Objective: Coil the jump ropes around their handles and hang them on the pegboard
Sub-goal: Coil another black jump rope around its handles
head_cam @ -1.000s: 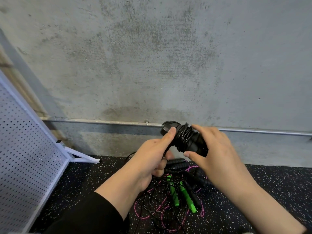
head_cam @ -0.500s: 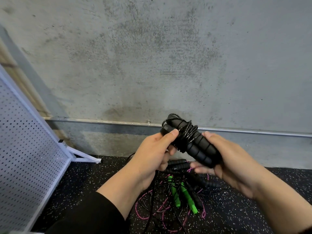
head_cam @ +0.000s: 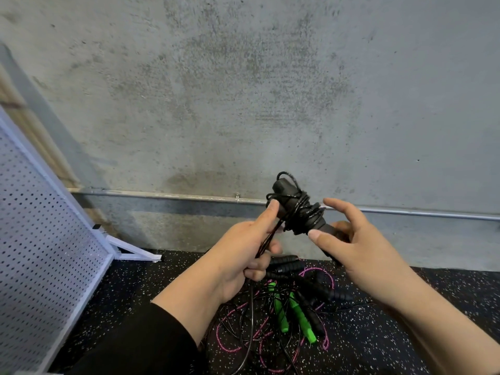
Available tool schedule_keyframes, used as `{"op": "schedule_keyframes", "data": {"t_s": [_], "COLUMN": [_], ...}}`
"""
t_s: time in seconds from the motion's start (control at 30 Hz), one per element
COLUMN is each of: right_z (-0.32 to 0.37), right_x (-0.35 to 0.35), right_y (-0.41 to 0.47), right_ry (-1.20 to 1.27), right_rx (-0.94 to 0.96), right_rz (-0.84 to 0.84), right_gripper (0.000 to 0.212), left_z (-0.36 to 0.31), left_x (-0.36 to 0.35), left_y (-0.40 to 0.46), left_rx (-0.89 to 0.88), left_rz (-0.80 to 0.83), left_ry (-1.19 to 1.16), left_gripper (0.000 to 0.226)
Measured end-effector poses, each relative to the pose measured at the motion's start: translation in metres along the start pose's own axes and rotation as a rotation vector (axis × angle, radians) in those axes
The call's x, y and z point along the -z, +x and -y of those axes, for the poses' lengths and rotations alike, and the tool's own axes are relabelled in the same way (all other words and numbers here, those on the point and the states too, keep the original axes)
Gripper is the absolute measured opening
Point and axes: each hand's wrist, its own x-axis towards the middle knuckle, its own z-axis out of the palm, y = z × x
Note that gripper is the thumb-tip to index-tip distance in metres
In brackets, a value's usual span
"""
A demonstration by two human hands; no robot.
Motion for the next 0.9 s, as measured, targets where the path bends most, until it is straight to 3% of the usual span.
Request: {"op": "schedule_keyframes", "data": {"t_s": [0.23, 0.33, 0.4, 0.5, 0.6, 0.67, 0.77, 0.9], "right_z": [-0.011, -0.012, -0.009, -0.001, 0.004, 0.004, 0.001, -0.002], "right_x": [-0.017, -0.024, -0.02, -0.01, -0.003, 0.001, 0.003, -0.004], "right_y": [-0.003, -0.005, -0.003, 0.0, 0.0, -0.002, -0.002, 0.0], "right_ry": [-0.519, -0.641, -0.483, 0.004, 0.56, 0.707, 0.78, 0.765], "right_rx": [0.22, 0.314, 0.274, 0.068, -0.333, -0.477, -0.475, -0.301], "right_rz": [-0.063, -0.029, 0.029, 0.027, 0.209, 0.398, 0.534, 0.417], "right_gripper": [0.079, 0.083, 0.075, 0.046, 0.052, 0.055, 0.052, 0.047], "left_z": [0.005, 0.007, 0.008, 0.007, 0.004, 0.002, 0.001, -0.002], "left_x": [-0.003, -0.004, -0.003, -0.003, -0.004, -0.004, -0.005, -0.003], "left_y": [0.003, 0.002, 0.003, 0.003, 0.0, -0.001, -0.003, -0.004], "left_rx": [0.061, 0.046, 0.014, -0.039, -0.099, -0.13, -0.137, -0.103], "left_rz": [-0.023, -0.079, -0.1, -0.093, -0.064, -0.058, -0.04, 0.013], "left_ry": [-0.045, -0.065, -0.071, -0.06, -0.062, -0.052, -0.055, -0.084], "left_gripper": [0.066, 0.053, 0.047, 0.044, 0.041, 0.039, 0.039, 0.046]}}
